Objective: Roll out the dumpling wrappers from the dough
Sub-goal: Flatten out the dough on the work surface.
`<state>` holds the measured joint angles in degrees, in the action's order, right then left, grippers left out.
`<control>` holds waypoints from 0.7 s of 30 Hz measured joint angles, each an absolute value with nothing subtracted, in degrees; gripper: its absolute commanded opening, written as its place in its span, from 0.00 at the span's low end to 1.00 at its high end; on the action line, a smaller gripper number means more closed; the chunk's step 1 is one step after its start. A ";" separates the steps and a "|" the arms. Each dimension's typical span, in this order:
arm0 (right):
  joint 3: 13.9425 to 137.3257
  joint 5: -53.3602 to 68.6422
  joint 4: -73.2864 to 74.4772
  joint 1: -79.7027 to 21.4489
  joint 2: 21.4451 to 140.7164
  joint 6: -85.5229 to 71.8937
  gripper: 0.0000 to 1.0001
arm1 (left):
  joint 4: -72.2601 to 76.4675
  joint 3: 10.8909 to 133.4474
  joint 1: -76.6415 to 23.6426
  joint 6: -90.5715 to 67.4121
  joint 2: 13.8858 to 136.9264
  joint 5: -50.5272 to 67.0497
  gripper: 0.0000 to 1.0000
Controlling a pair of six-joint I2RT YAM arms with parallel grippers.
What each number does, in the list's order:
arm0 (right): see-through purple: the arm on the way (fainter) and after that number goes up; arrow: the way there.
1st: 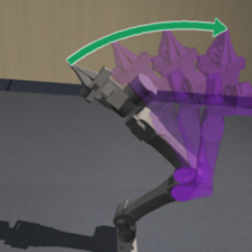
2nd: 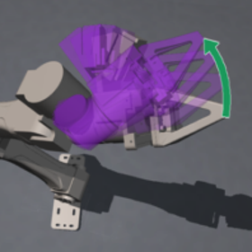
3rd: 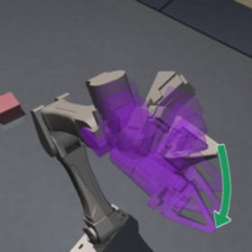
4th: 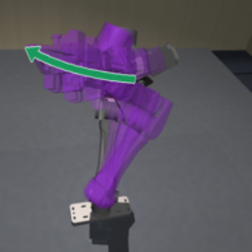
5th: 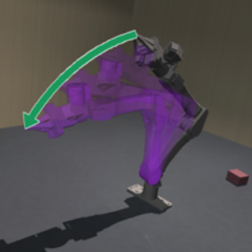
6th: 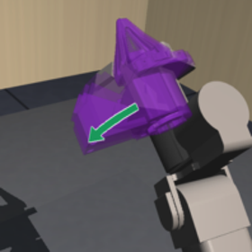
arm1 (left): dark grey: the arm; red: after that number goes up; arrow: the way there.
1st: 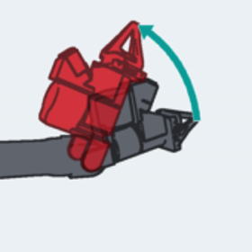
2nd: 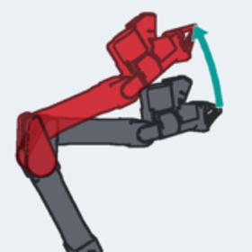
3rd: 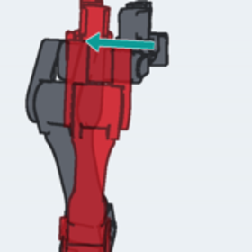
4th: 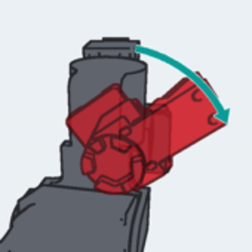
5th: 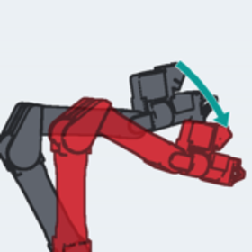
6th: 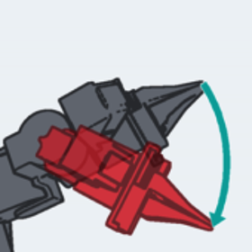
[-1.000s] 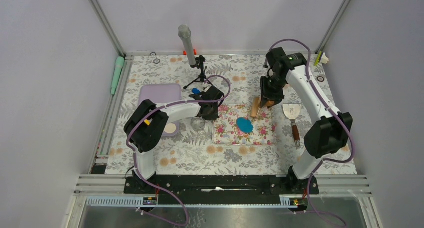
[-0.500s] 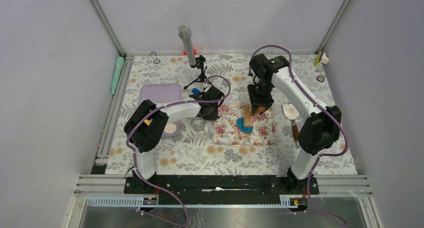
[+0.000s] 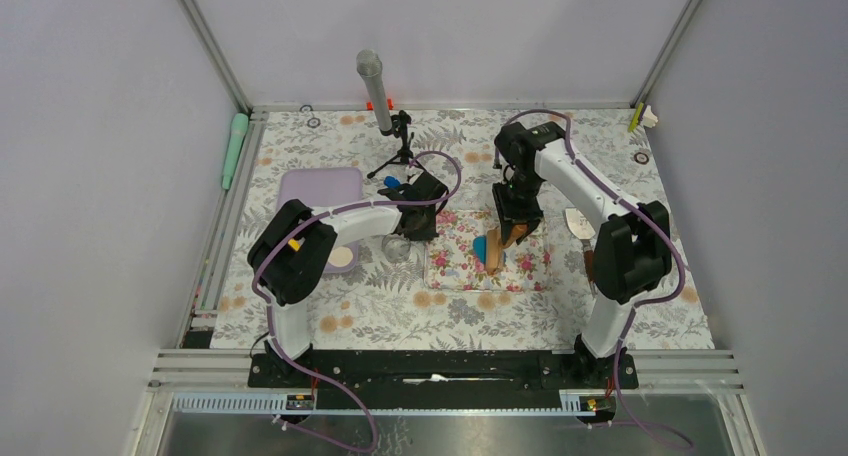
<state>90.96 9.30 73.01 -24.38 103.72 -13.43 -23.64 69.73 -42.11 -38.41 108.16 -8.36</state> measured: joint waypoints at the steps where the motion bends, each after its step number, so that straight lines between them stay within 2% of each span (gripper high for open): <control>1: 90.87 9.28 73.01 -24.38 103.94 -13.78 0.00 | -23.64 69.73 -42.11 -38.41 108.16 -8.36 0.00; 21: 90.43 6.92 72.99 -24.93 103.79 -16.10 0.00 | -23.77 69.76 -42.13 -38.09 108.14 -7.99 0.00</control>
<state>90.43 6.92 72.99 -24.93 103.79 -16.10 -23.77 69.76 -42.13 -38.09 108.14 -7.99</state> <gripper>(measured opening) 0.392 0.040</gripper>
